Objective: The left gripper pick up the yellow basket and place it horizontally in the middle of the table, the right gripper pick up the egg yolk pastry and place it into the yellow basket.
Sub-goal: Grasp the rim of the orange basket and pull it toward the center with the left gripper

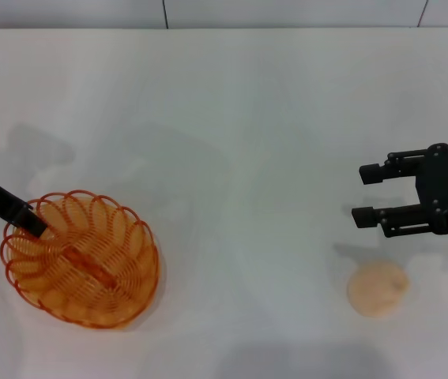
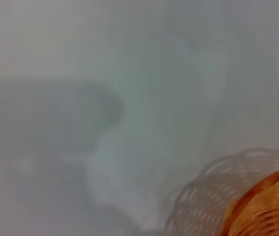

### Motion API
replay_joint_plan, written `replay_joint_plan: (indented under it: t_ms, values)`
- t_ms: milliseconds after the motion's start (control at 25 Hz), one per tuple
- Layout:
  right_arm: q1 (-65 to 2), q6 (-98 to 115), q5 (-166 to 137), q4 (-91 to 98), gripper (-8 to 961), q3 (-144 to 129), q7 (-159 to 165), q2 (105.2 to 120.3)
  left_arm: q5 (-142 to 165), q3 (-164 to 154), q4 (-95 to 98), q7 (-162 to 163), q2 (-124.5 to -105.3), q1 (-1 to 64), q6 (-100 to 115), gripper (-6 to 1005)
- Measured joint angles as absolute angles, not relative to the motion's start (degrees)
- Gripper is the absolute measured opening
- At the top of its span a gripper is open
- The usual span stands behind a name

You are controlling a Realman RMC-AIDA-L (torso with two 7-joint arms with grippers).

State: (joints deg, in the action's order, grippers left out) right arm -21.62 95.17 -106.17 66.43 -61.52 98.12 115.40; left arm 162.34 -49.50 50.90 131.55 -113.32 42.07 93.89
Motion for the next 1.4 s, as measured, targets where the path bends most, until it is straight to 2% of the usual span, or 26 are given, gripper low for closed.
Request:
replay_joint_plan:
  t_ms: [440, 1120, 1400]
  values:
    - [-21.62, 95.63, -106.12, 66.68, 694, -61.52, 98.22, 115.4, 162.32, -49.57, 50.81, 132.13, -113.26, 42.1, 94.34, 142]
    - [-21.44, 95.53, -106.07, 66.18, 694, -61.1, 98.26, 115.4, 155.19, -48.87, 53.01, 132.2, -113.21, 42.05, 94.37, 126]
    - [-21.47, 95.2, -105.45, 66.1, 694, -61.08, 98.26, 115.4, 154.09, -47.99, 53.04, 136.88, -113.8, 42.31, 94.25, 98]
